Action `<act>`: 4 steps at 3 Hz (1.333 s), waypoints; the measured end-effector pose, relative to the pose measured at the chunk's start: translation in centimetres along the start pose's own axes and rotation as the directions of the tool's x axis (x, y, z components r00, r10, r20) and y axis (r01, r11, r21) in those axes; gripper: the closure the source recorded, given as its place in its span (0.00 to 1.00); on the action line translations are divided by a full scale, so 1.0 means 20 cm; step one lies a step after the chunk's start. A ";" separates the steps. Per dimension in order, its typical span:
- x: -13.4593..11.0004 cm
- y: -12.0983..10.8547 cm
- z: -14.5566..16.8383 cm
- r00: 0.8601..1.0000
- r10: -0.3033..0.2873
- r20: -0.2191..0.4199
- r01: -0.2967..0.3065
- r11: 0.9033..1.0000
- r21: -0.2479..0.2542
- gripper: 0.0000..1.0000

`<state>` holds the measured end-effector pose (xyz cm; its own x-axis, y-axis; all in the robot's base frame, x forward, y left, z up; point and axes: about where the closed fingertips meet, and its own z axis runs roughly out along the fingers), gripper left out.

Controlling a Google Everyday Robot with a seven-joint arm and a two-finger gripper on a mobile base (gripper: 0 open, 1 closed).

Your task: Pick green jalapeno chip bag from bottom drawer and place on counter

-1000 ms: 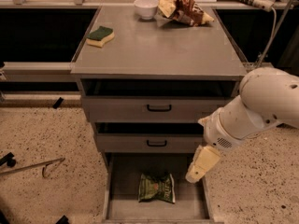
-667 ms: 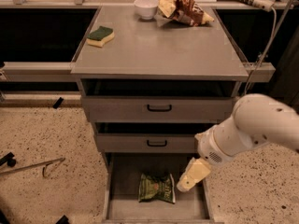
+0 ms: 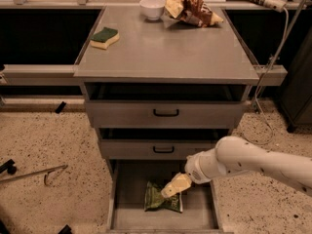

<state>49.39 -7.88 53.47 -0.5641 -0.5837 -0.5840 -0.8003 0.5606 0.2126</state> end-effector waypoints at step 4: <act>0.00 -0.50 0.52 0.931 0.142 0.337 -0.164 0.986 0.036 0.00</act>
Offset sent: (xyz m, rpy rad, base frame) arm 0.0862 0.0095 -0.0904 0.2665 -0.0328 -0.1157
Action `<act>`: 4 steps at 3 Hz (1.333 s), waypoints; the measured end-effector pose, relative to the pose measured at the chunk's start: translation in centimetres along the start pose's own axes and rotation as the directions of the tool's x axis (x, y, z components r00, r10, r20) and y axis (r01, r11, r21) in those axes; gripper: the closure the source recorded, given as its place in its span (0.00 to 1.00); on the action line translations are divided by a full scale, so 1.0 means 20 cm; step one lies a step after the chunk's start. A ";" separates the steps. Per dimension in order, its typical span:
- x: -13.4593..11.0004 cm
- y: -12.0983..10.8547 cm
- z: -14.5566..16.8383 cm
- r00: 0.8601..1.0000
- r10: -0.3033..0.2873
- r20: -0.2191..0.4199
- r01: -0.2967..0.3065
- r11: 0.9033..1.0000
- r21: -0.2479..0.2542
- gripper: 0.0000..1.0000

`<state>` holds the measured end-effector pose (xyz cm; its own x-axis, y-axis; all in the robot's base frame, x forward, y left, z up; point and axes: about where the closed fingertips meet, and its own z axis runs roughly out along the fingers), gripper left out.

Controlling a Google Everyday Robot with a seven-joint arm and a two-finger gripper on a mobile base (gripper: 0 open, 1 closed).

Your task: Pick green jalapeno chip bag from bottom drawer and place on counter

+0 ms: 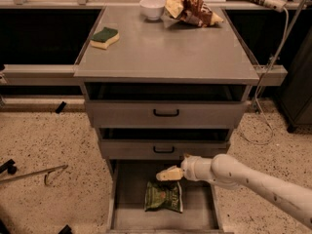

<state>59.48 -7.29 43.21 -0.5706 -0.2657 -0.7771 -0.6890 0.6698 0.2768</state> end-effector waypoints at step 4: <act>0.59 -0.08 0.22 0.997 0.070 0.014 -0.072 0.982 0.174 0.00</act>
Offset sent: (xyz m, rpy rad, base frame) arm -0.0727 0.0016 -0.0553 -0.0330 -0.0905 -0.1428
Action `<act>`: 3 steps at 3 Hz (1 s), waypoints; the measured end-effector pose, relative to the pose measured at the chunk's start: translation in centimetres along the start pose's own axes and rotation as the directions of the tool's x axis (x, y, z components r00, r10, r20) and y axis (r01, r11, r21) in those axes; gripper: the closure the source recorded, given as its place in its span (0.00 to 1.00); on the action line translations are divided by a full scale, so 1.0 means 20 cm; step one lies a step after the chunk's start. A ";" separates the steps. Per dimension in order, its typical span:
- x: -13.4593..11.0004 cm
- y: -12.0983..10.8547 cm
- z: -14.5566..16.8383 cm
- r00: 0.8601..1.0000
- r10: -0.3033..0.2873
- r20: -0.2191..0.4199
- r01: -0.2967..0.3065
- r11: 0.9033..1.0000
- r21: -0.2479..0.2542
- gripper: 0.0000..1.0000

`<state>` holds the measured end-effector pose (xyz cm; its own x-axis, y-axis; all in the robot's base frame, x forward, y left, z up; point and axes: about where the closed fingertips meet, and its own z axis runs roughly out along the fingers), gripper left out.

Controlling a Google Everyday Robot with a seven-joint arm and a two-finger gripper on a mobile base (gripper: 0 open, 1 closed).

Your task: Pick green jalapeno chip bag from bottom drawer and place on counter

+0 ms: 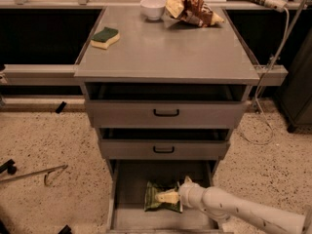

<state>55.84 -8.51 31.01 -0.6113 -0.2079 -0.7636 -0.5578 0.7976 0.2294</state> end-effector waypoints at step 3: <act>0.27 -0.11 0.17 0.998 0.039 -0.041 -0.038 0.999 0.008 0.00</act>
Offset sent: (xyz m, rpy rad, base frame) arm -0.0234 -0.0131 -0.0641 0.0674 0.0573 0.0181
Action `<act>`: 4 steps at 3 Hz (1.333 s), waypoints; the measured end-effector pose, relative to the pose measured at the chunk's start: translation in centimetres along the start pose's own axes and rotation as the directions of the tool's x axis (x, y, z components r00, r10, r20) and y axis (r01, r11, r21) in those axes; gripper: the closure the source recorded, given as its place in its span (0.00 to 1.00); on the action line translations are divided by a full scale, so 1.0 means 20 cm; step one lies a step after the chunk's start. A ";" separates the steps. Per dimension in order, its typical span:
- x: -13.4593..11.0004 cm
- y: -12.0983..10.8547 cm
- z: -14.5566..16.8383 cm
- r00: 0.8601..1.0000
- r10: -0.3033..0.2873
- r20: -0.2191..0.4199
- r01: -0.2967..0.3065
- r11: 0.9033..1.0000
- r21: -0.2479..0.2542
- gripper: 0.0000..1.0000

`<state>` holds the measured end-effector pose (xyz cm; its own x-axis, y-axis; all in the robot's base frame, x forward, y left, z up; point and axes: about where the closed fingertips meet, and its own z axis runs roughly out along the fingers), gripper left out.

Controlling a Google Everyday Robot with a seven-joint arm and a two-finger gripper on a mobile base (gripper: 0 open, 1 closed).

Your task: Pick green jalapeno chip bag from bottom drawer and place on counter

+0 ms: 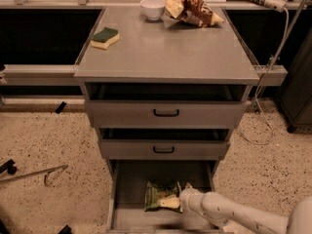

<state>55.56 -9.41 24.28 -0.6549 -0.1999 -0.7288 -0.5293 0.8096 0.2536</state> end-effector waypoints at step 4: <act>0.26 -0.06 0.52 0.992 -0.028 -0.124 0.021 0.998 -0.055 0.00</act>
Offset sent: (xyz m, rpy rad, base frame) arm 0.0459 0.0178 -0.0886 -0.0788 0.0654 0.0689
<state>58.31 -5.75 13.56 -0.7018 -0.2897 -0.6508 -0.5720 0.7736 0.2726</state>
